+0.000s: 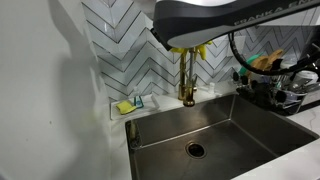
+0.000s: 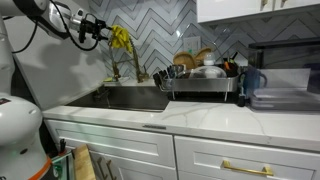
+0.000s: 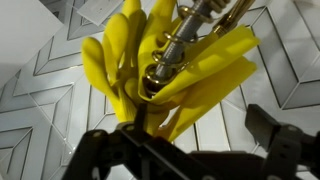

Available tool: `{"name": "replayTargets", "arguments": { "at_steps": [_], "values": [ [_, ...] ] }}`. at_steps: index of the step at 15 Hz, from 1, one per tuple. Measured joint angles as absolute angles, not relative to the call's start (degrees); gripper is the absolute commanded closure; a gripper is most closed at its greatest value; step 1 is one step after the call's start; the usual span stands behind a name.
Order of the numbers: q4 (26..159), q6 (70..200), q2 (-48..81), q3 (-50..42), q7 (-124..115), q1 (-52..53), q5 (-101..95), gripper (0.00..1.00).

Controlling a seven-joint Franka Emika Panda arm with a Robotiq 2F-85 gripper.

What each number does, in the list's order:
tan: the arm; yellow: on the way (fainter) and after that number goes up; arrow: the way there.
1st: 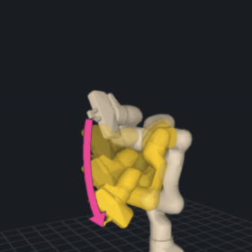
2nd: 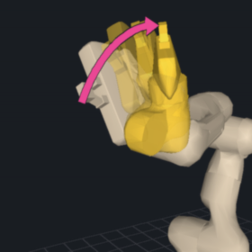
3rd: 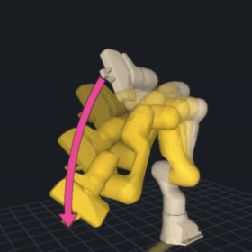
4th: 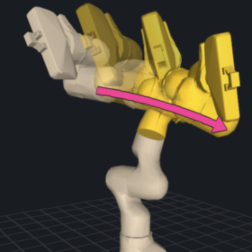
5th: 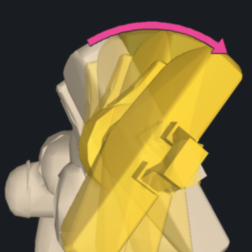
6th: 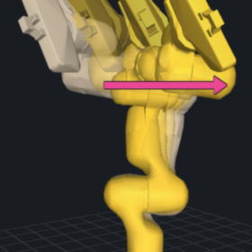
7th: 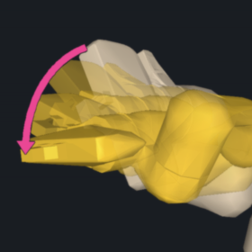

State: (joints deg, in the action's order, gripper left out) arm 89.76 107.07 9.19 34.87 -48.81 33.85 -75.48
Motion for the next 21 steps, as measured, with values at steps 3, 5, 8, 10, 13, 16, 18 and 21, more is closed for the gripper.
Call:
{"name": "replayTargets", "arguments": {
  "at_steps": [3,5,8,10,13,16,18,21],
  "values": [
    [89.13,108.49,9.2,34.88,-48.93,34.23,-70.69,0.0],
    [88.18,109.81,9.15,34.87,-49.3,34.52,-67.24,0.0],
    [86.4,111.06,8.74,34.85,-49.61,34.88,-62.04,0.0],
    [85.27,111.07,8.05,34.75,-49.68,34.96,-58.68,0.0],
    [84.07,110.68,6.24,34.04,-49.72,35.0,-54.34,0.0],
    [83.91,110.28,3.49,32.93,-49.77,34.98,-52.12,0.0],
    [84.53,110.32,1.19,32.19,-49.69,34.75,-52.11,0.0],
    [87.28,112.46,-2.9,30.83,-48.81,33.82,-52.29,0.0]
  ]
}}
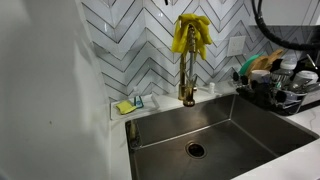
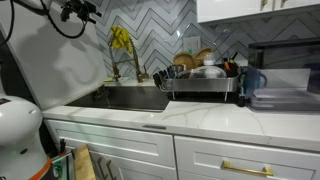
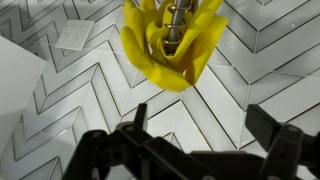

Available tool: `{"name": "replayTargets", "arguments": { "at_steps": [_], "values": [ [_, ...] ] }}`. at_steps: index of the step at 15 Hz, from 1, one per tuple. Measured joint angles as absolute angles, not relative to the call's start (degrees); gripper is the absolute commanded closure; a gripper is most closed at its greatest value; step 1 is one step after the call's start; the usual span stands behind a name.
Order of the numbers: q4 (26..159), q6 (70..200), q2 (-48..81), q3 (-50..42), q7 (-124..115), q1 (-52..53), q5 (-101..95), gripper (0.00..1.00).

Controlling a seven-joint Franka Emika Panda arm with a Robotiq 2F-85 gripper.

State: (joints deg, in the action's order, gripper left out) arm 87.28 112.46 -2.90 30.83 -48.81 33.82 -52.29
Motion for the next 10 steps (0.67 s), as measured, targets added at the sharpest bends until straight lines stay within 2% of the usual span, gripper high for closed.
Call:
{"name": "replayTargets", "arguments": {
  "at_steps": [4,10],
  "values": [
    [93.24,118.2,-8.52,28.72,-48.96,31.03,-51.95,0.0],
    [99.33,119.75,-14.89,27.89,-52.2,26.29,-49.57,0.0]
  ]
}}
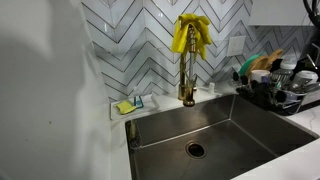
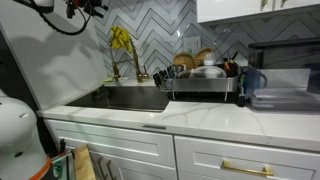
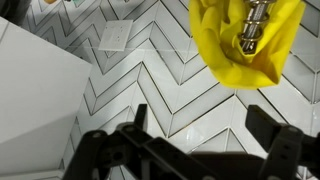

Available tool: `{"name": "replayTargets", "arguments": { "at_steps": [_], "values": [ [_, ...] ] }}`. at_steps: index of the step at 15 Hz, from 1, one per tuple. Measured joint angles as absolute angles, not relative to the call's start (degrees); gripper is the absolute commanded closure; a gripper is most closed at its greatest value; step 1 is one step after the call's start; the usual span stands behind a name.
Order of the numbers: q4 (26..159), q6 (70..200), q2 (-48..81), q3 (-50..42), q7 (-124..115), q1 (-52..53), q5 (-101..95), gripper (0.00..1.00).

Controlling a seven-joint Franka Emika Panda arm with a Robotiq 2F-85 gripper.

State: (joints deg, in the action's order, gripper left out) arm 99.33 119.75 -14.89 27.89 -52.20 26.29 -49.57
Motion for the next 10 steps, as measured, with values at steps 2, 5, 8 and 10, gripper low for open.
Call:
{"name": "replayTargets", "arguments": {
  "at_steps": [2,5,8,10],
  "values": [
    [100.42,120.9,-16.11,27.76,-53.57,25.43,-46.52,0.0],
    [101.62,124.44,-17.12,27.62,-54.52,24.74,-40.52,0.0],
    [102.56,124.97,-17.55,28.25,-55.35,23.75,-38.03,0.0],
    [102.8,124.97,-17.56,28.58,-55.74,23.35,-37.9,0.0]
  ]
}}
